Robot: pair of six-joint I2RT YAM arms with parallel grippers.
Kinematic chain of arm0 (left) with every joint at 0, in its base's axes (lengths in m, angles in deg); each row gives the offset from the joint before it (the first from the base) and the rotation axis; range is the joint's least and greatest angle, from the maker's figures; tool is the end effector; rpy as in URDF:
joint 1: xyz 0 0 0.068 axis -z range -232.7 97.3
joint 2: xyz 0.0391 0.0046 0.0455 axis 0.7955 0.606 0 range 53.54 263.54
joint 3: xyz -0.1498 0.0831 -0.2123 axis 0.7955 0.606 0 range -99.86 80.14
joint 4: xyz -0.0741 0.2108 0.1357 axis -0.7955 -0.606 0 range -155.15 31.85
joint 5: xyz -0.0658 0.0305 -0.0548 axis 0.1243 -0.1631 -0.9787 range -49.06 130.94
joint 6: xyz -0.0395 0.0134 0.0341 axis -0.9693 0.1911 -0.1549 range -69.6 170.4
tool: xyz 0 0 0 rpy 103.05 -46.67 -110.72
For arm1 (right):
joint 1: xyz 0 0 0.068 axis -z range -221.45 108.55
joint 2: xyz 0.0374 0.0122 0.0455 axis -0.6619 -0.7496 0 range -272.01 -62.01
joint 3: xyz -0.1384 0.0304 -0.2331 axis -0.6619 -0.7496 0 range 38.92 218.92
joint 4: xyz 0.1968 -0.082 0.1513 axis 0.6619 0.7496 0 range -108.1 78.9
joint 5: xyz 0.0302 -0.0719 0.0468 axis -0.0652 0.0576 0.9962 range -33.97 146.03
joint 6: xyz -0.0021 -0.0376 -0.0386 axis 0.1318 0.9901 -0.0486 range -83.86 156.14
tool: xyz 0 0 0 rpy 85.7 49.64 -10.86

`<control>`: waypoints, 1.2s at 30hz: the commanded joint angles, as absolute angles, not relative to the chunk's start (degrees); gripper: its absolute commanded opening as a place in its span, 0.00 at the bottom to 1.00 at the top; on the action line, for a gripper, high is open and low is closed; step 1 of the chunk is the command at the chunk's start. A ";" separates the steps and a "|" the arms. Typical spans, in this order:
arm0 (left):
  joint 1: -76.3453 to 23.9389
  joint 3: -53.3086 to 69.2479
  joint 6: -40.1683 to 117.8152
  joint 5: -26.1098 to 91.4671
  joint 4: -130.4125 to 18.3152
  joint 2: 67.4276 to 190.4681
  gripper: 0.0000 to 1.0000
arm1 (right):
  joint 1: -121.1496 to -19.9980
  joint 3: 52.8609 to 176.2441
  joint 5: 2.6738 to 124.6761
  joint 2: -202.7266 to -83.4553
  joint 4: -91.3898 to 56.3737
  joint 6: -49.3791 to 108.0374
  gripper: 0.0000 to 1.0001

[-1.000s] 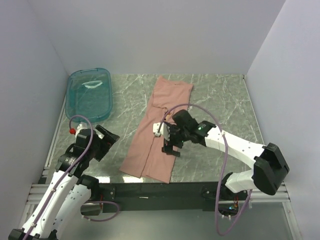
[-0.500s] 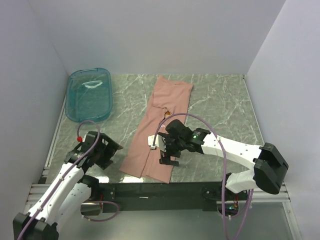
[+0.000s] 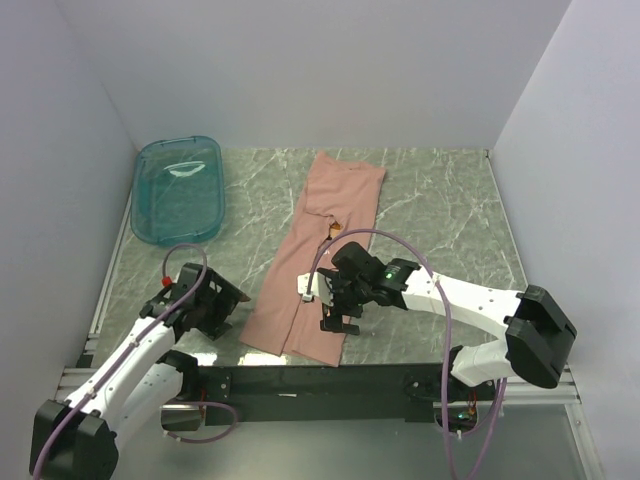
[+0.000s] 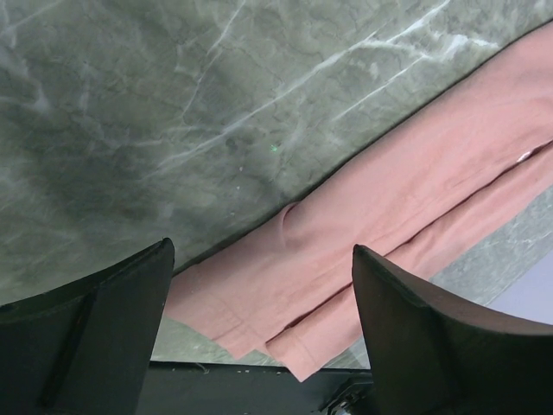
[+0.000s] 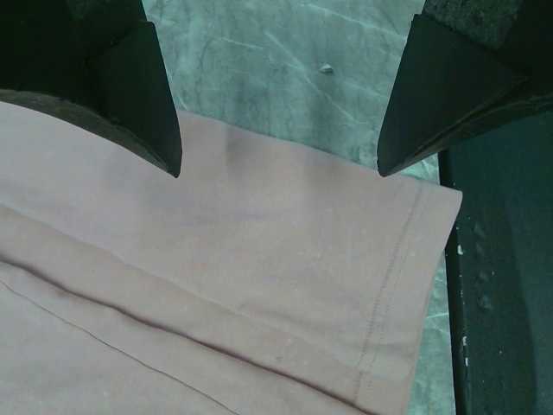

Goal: Fold and stack the t-shirts

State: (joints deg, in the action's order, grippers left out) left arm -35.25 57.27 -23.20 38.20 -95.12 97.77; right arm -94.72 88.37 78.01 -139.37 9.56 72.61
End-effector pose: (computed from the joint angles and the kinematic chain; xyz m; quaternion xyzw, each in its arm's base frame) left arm 0.1315 -0.0431 0.1711 -0.4469 0.8517 -0.2108 0.1747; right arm 0.1492 0.2222 0.2211 -0.7016 0.6247 0.2225 0.2608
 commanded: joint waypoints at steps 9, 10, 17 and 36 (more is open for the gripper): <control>-35.12 58.78 -23.69 37.16 -89.18 100.65 0.86 | -95.06 89.46 78.45 -140.58 8.70 72.27 1.00; -35.12 58.78 -23.69 37.07 -89.09 101.00 0.86 | -94.97 89.54 78.45 -140.67 8.79 72.27 1.00; -35.12 58.61 -23.34 37.25 -88.91 101.35 0.86 | -94.97 89.98 78.62 -141.46 9.05 72.27 1.00; -35.12 59.31 -23.25 36.90 -87.77 101.71 0.87 | -94.97 90.33 79.24 -141.99 9.76 72.53 1.00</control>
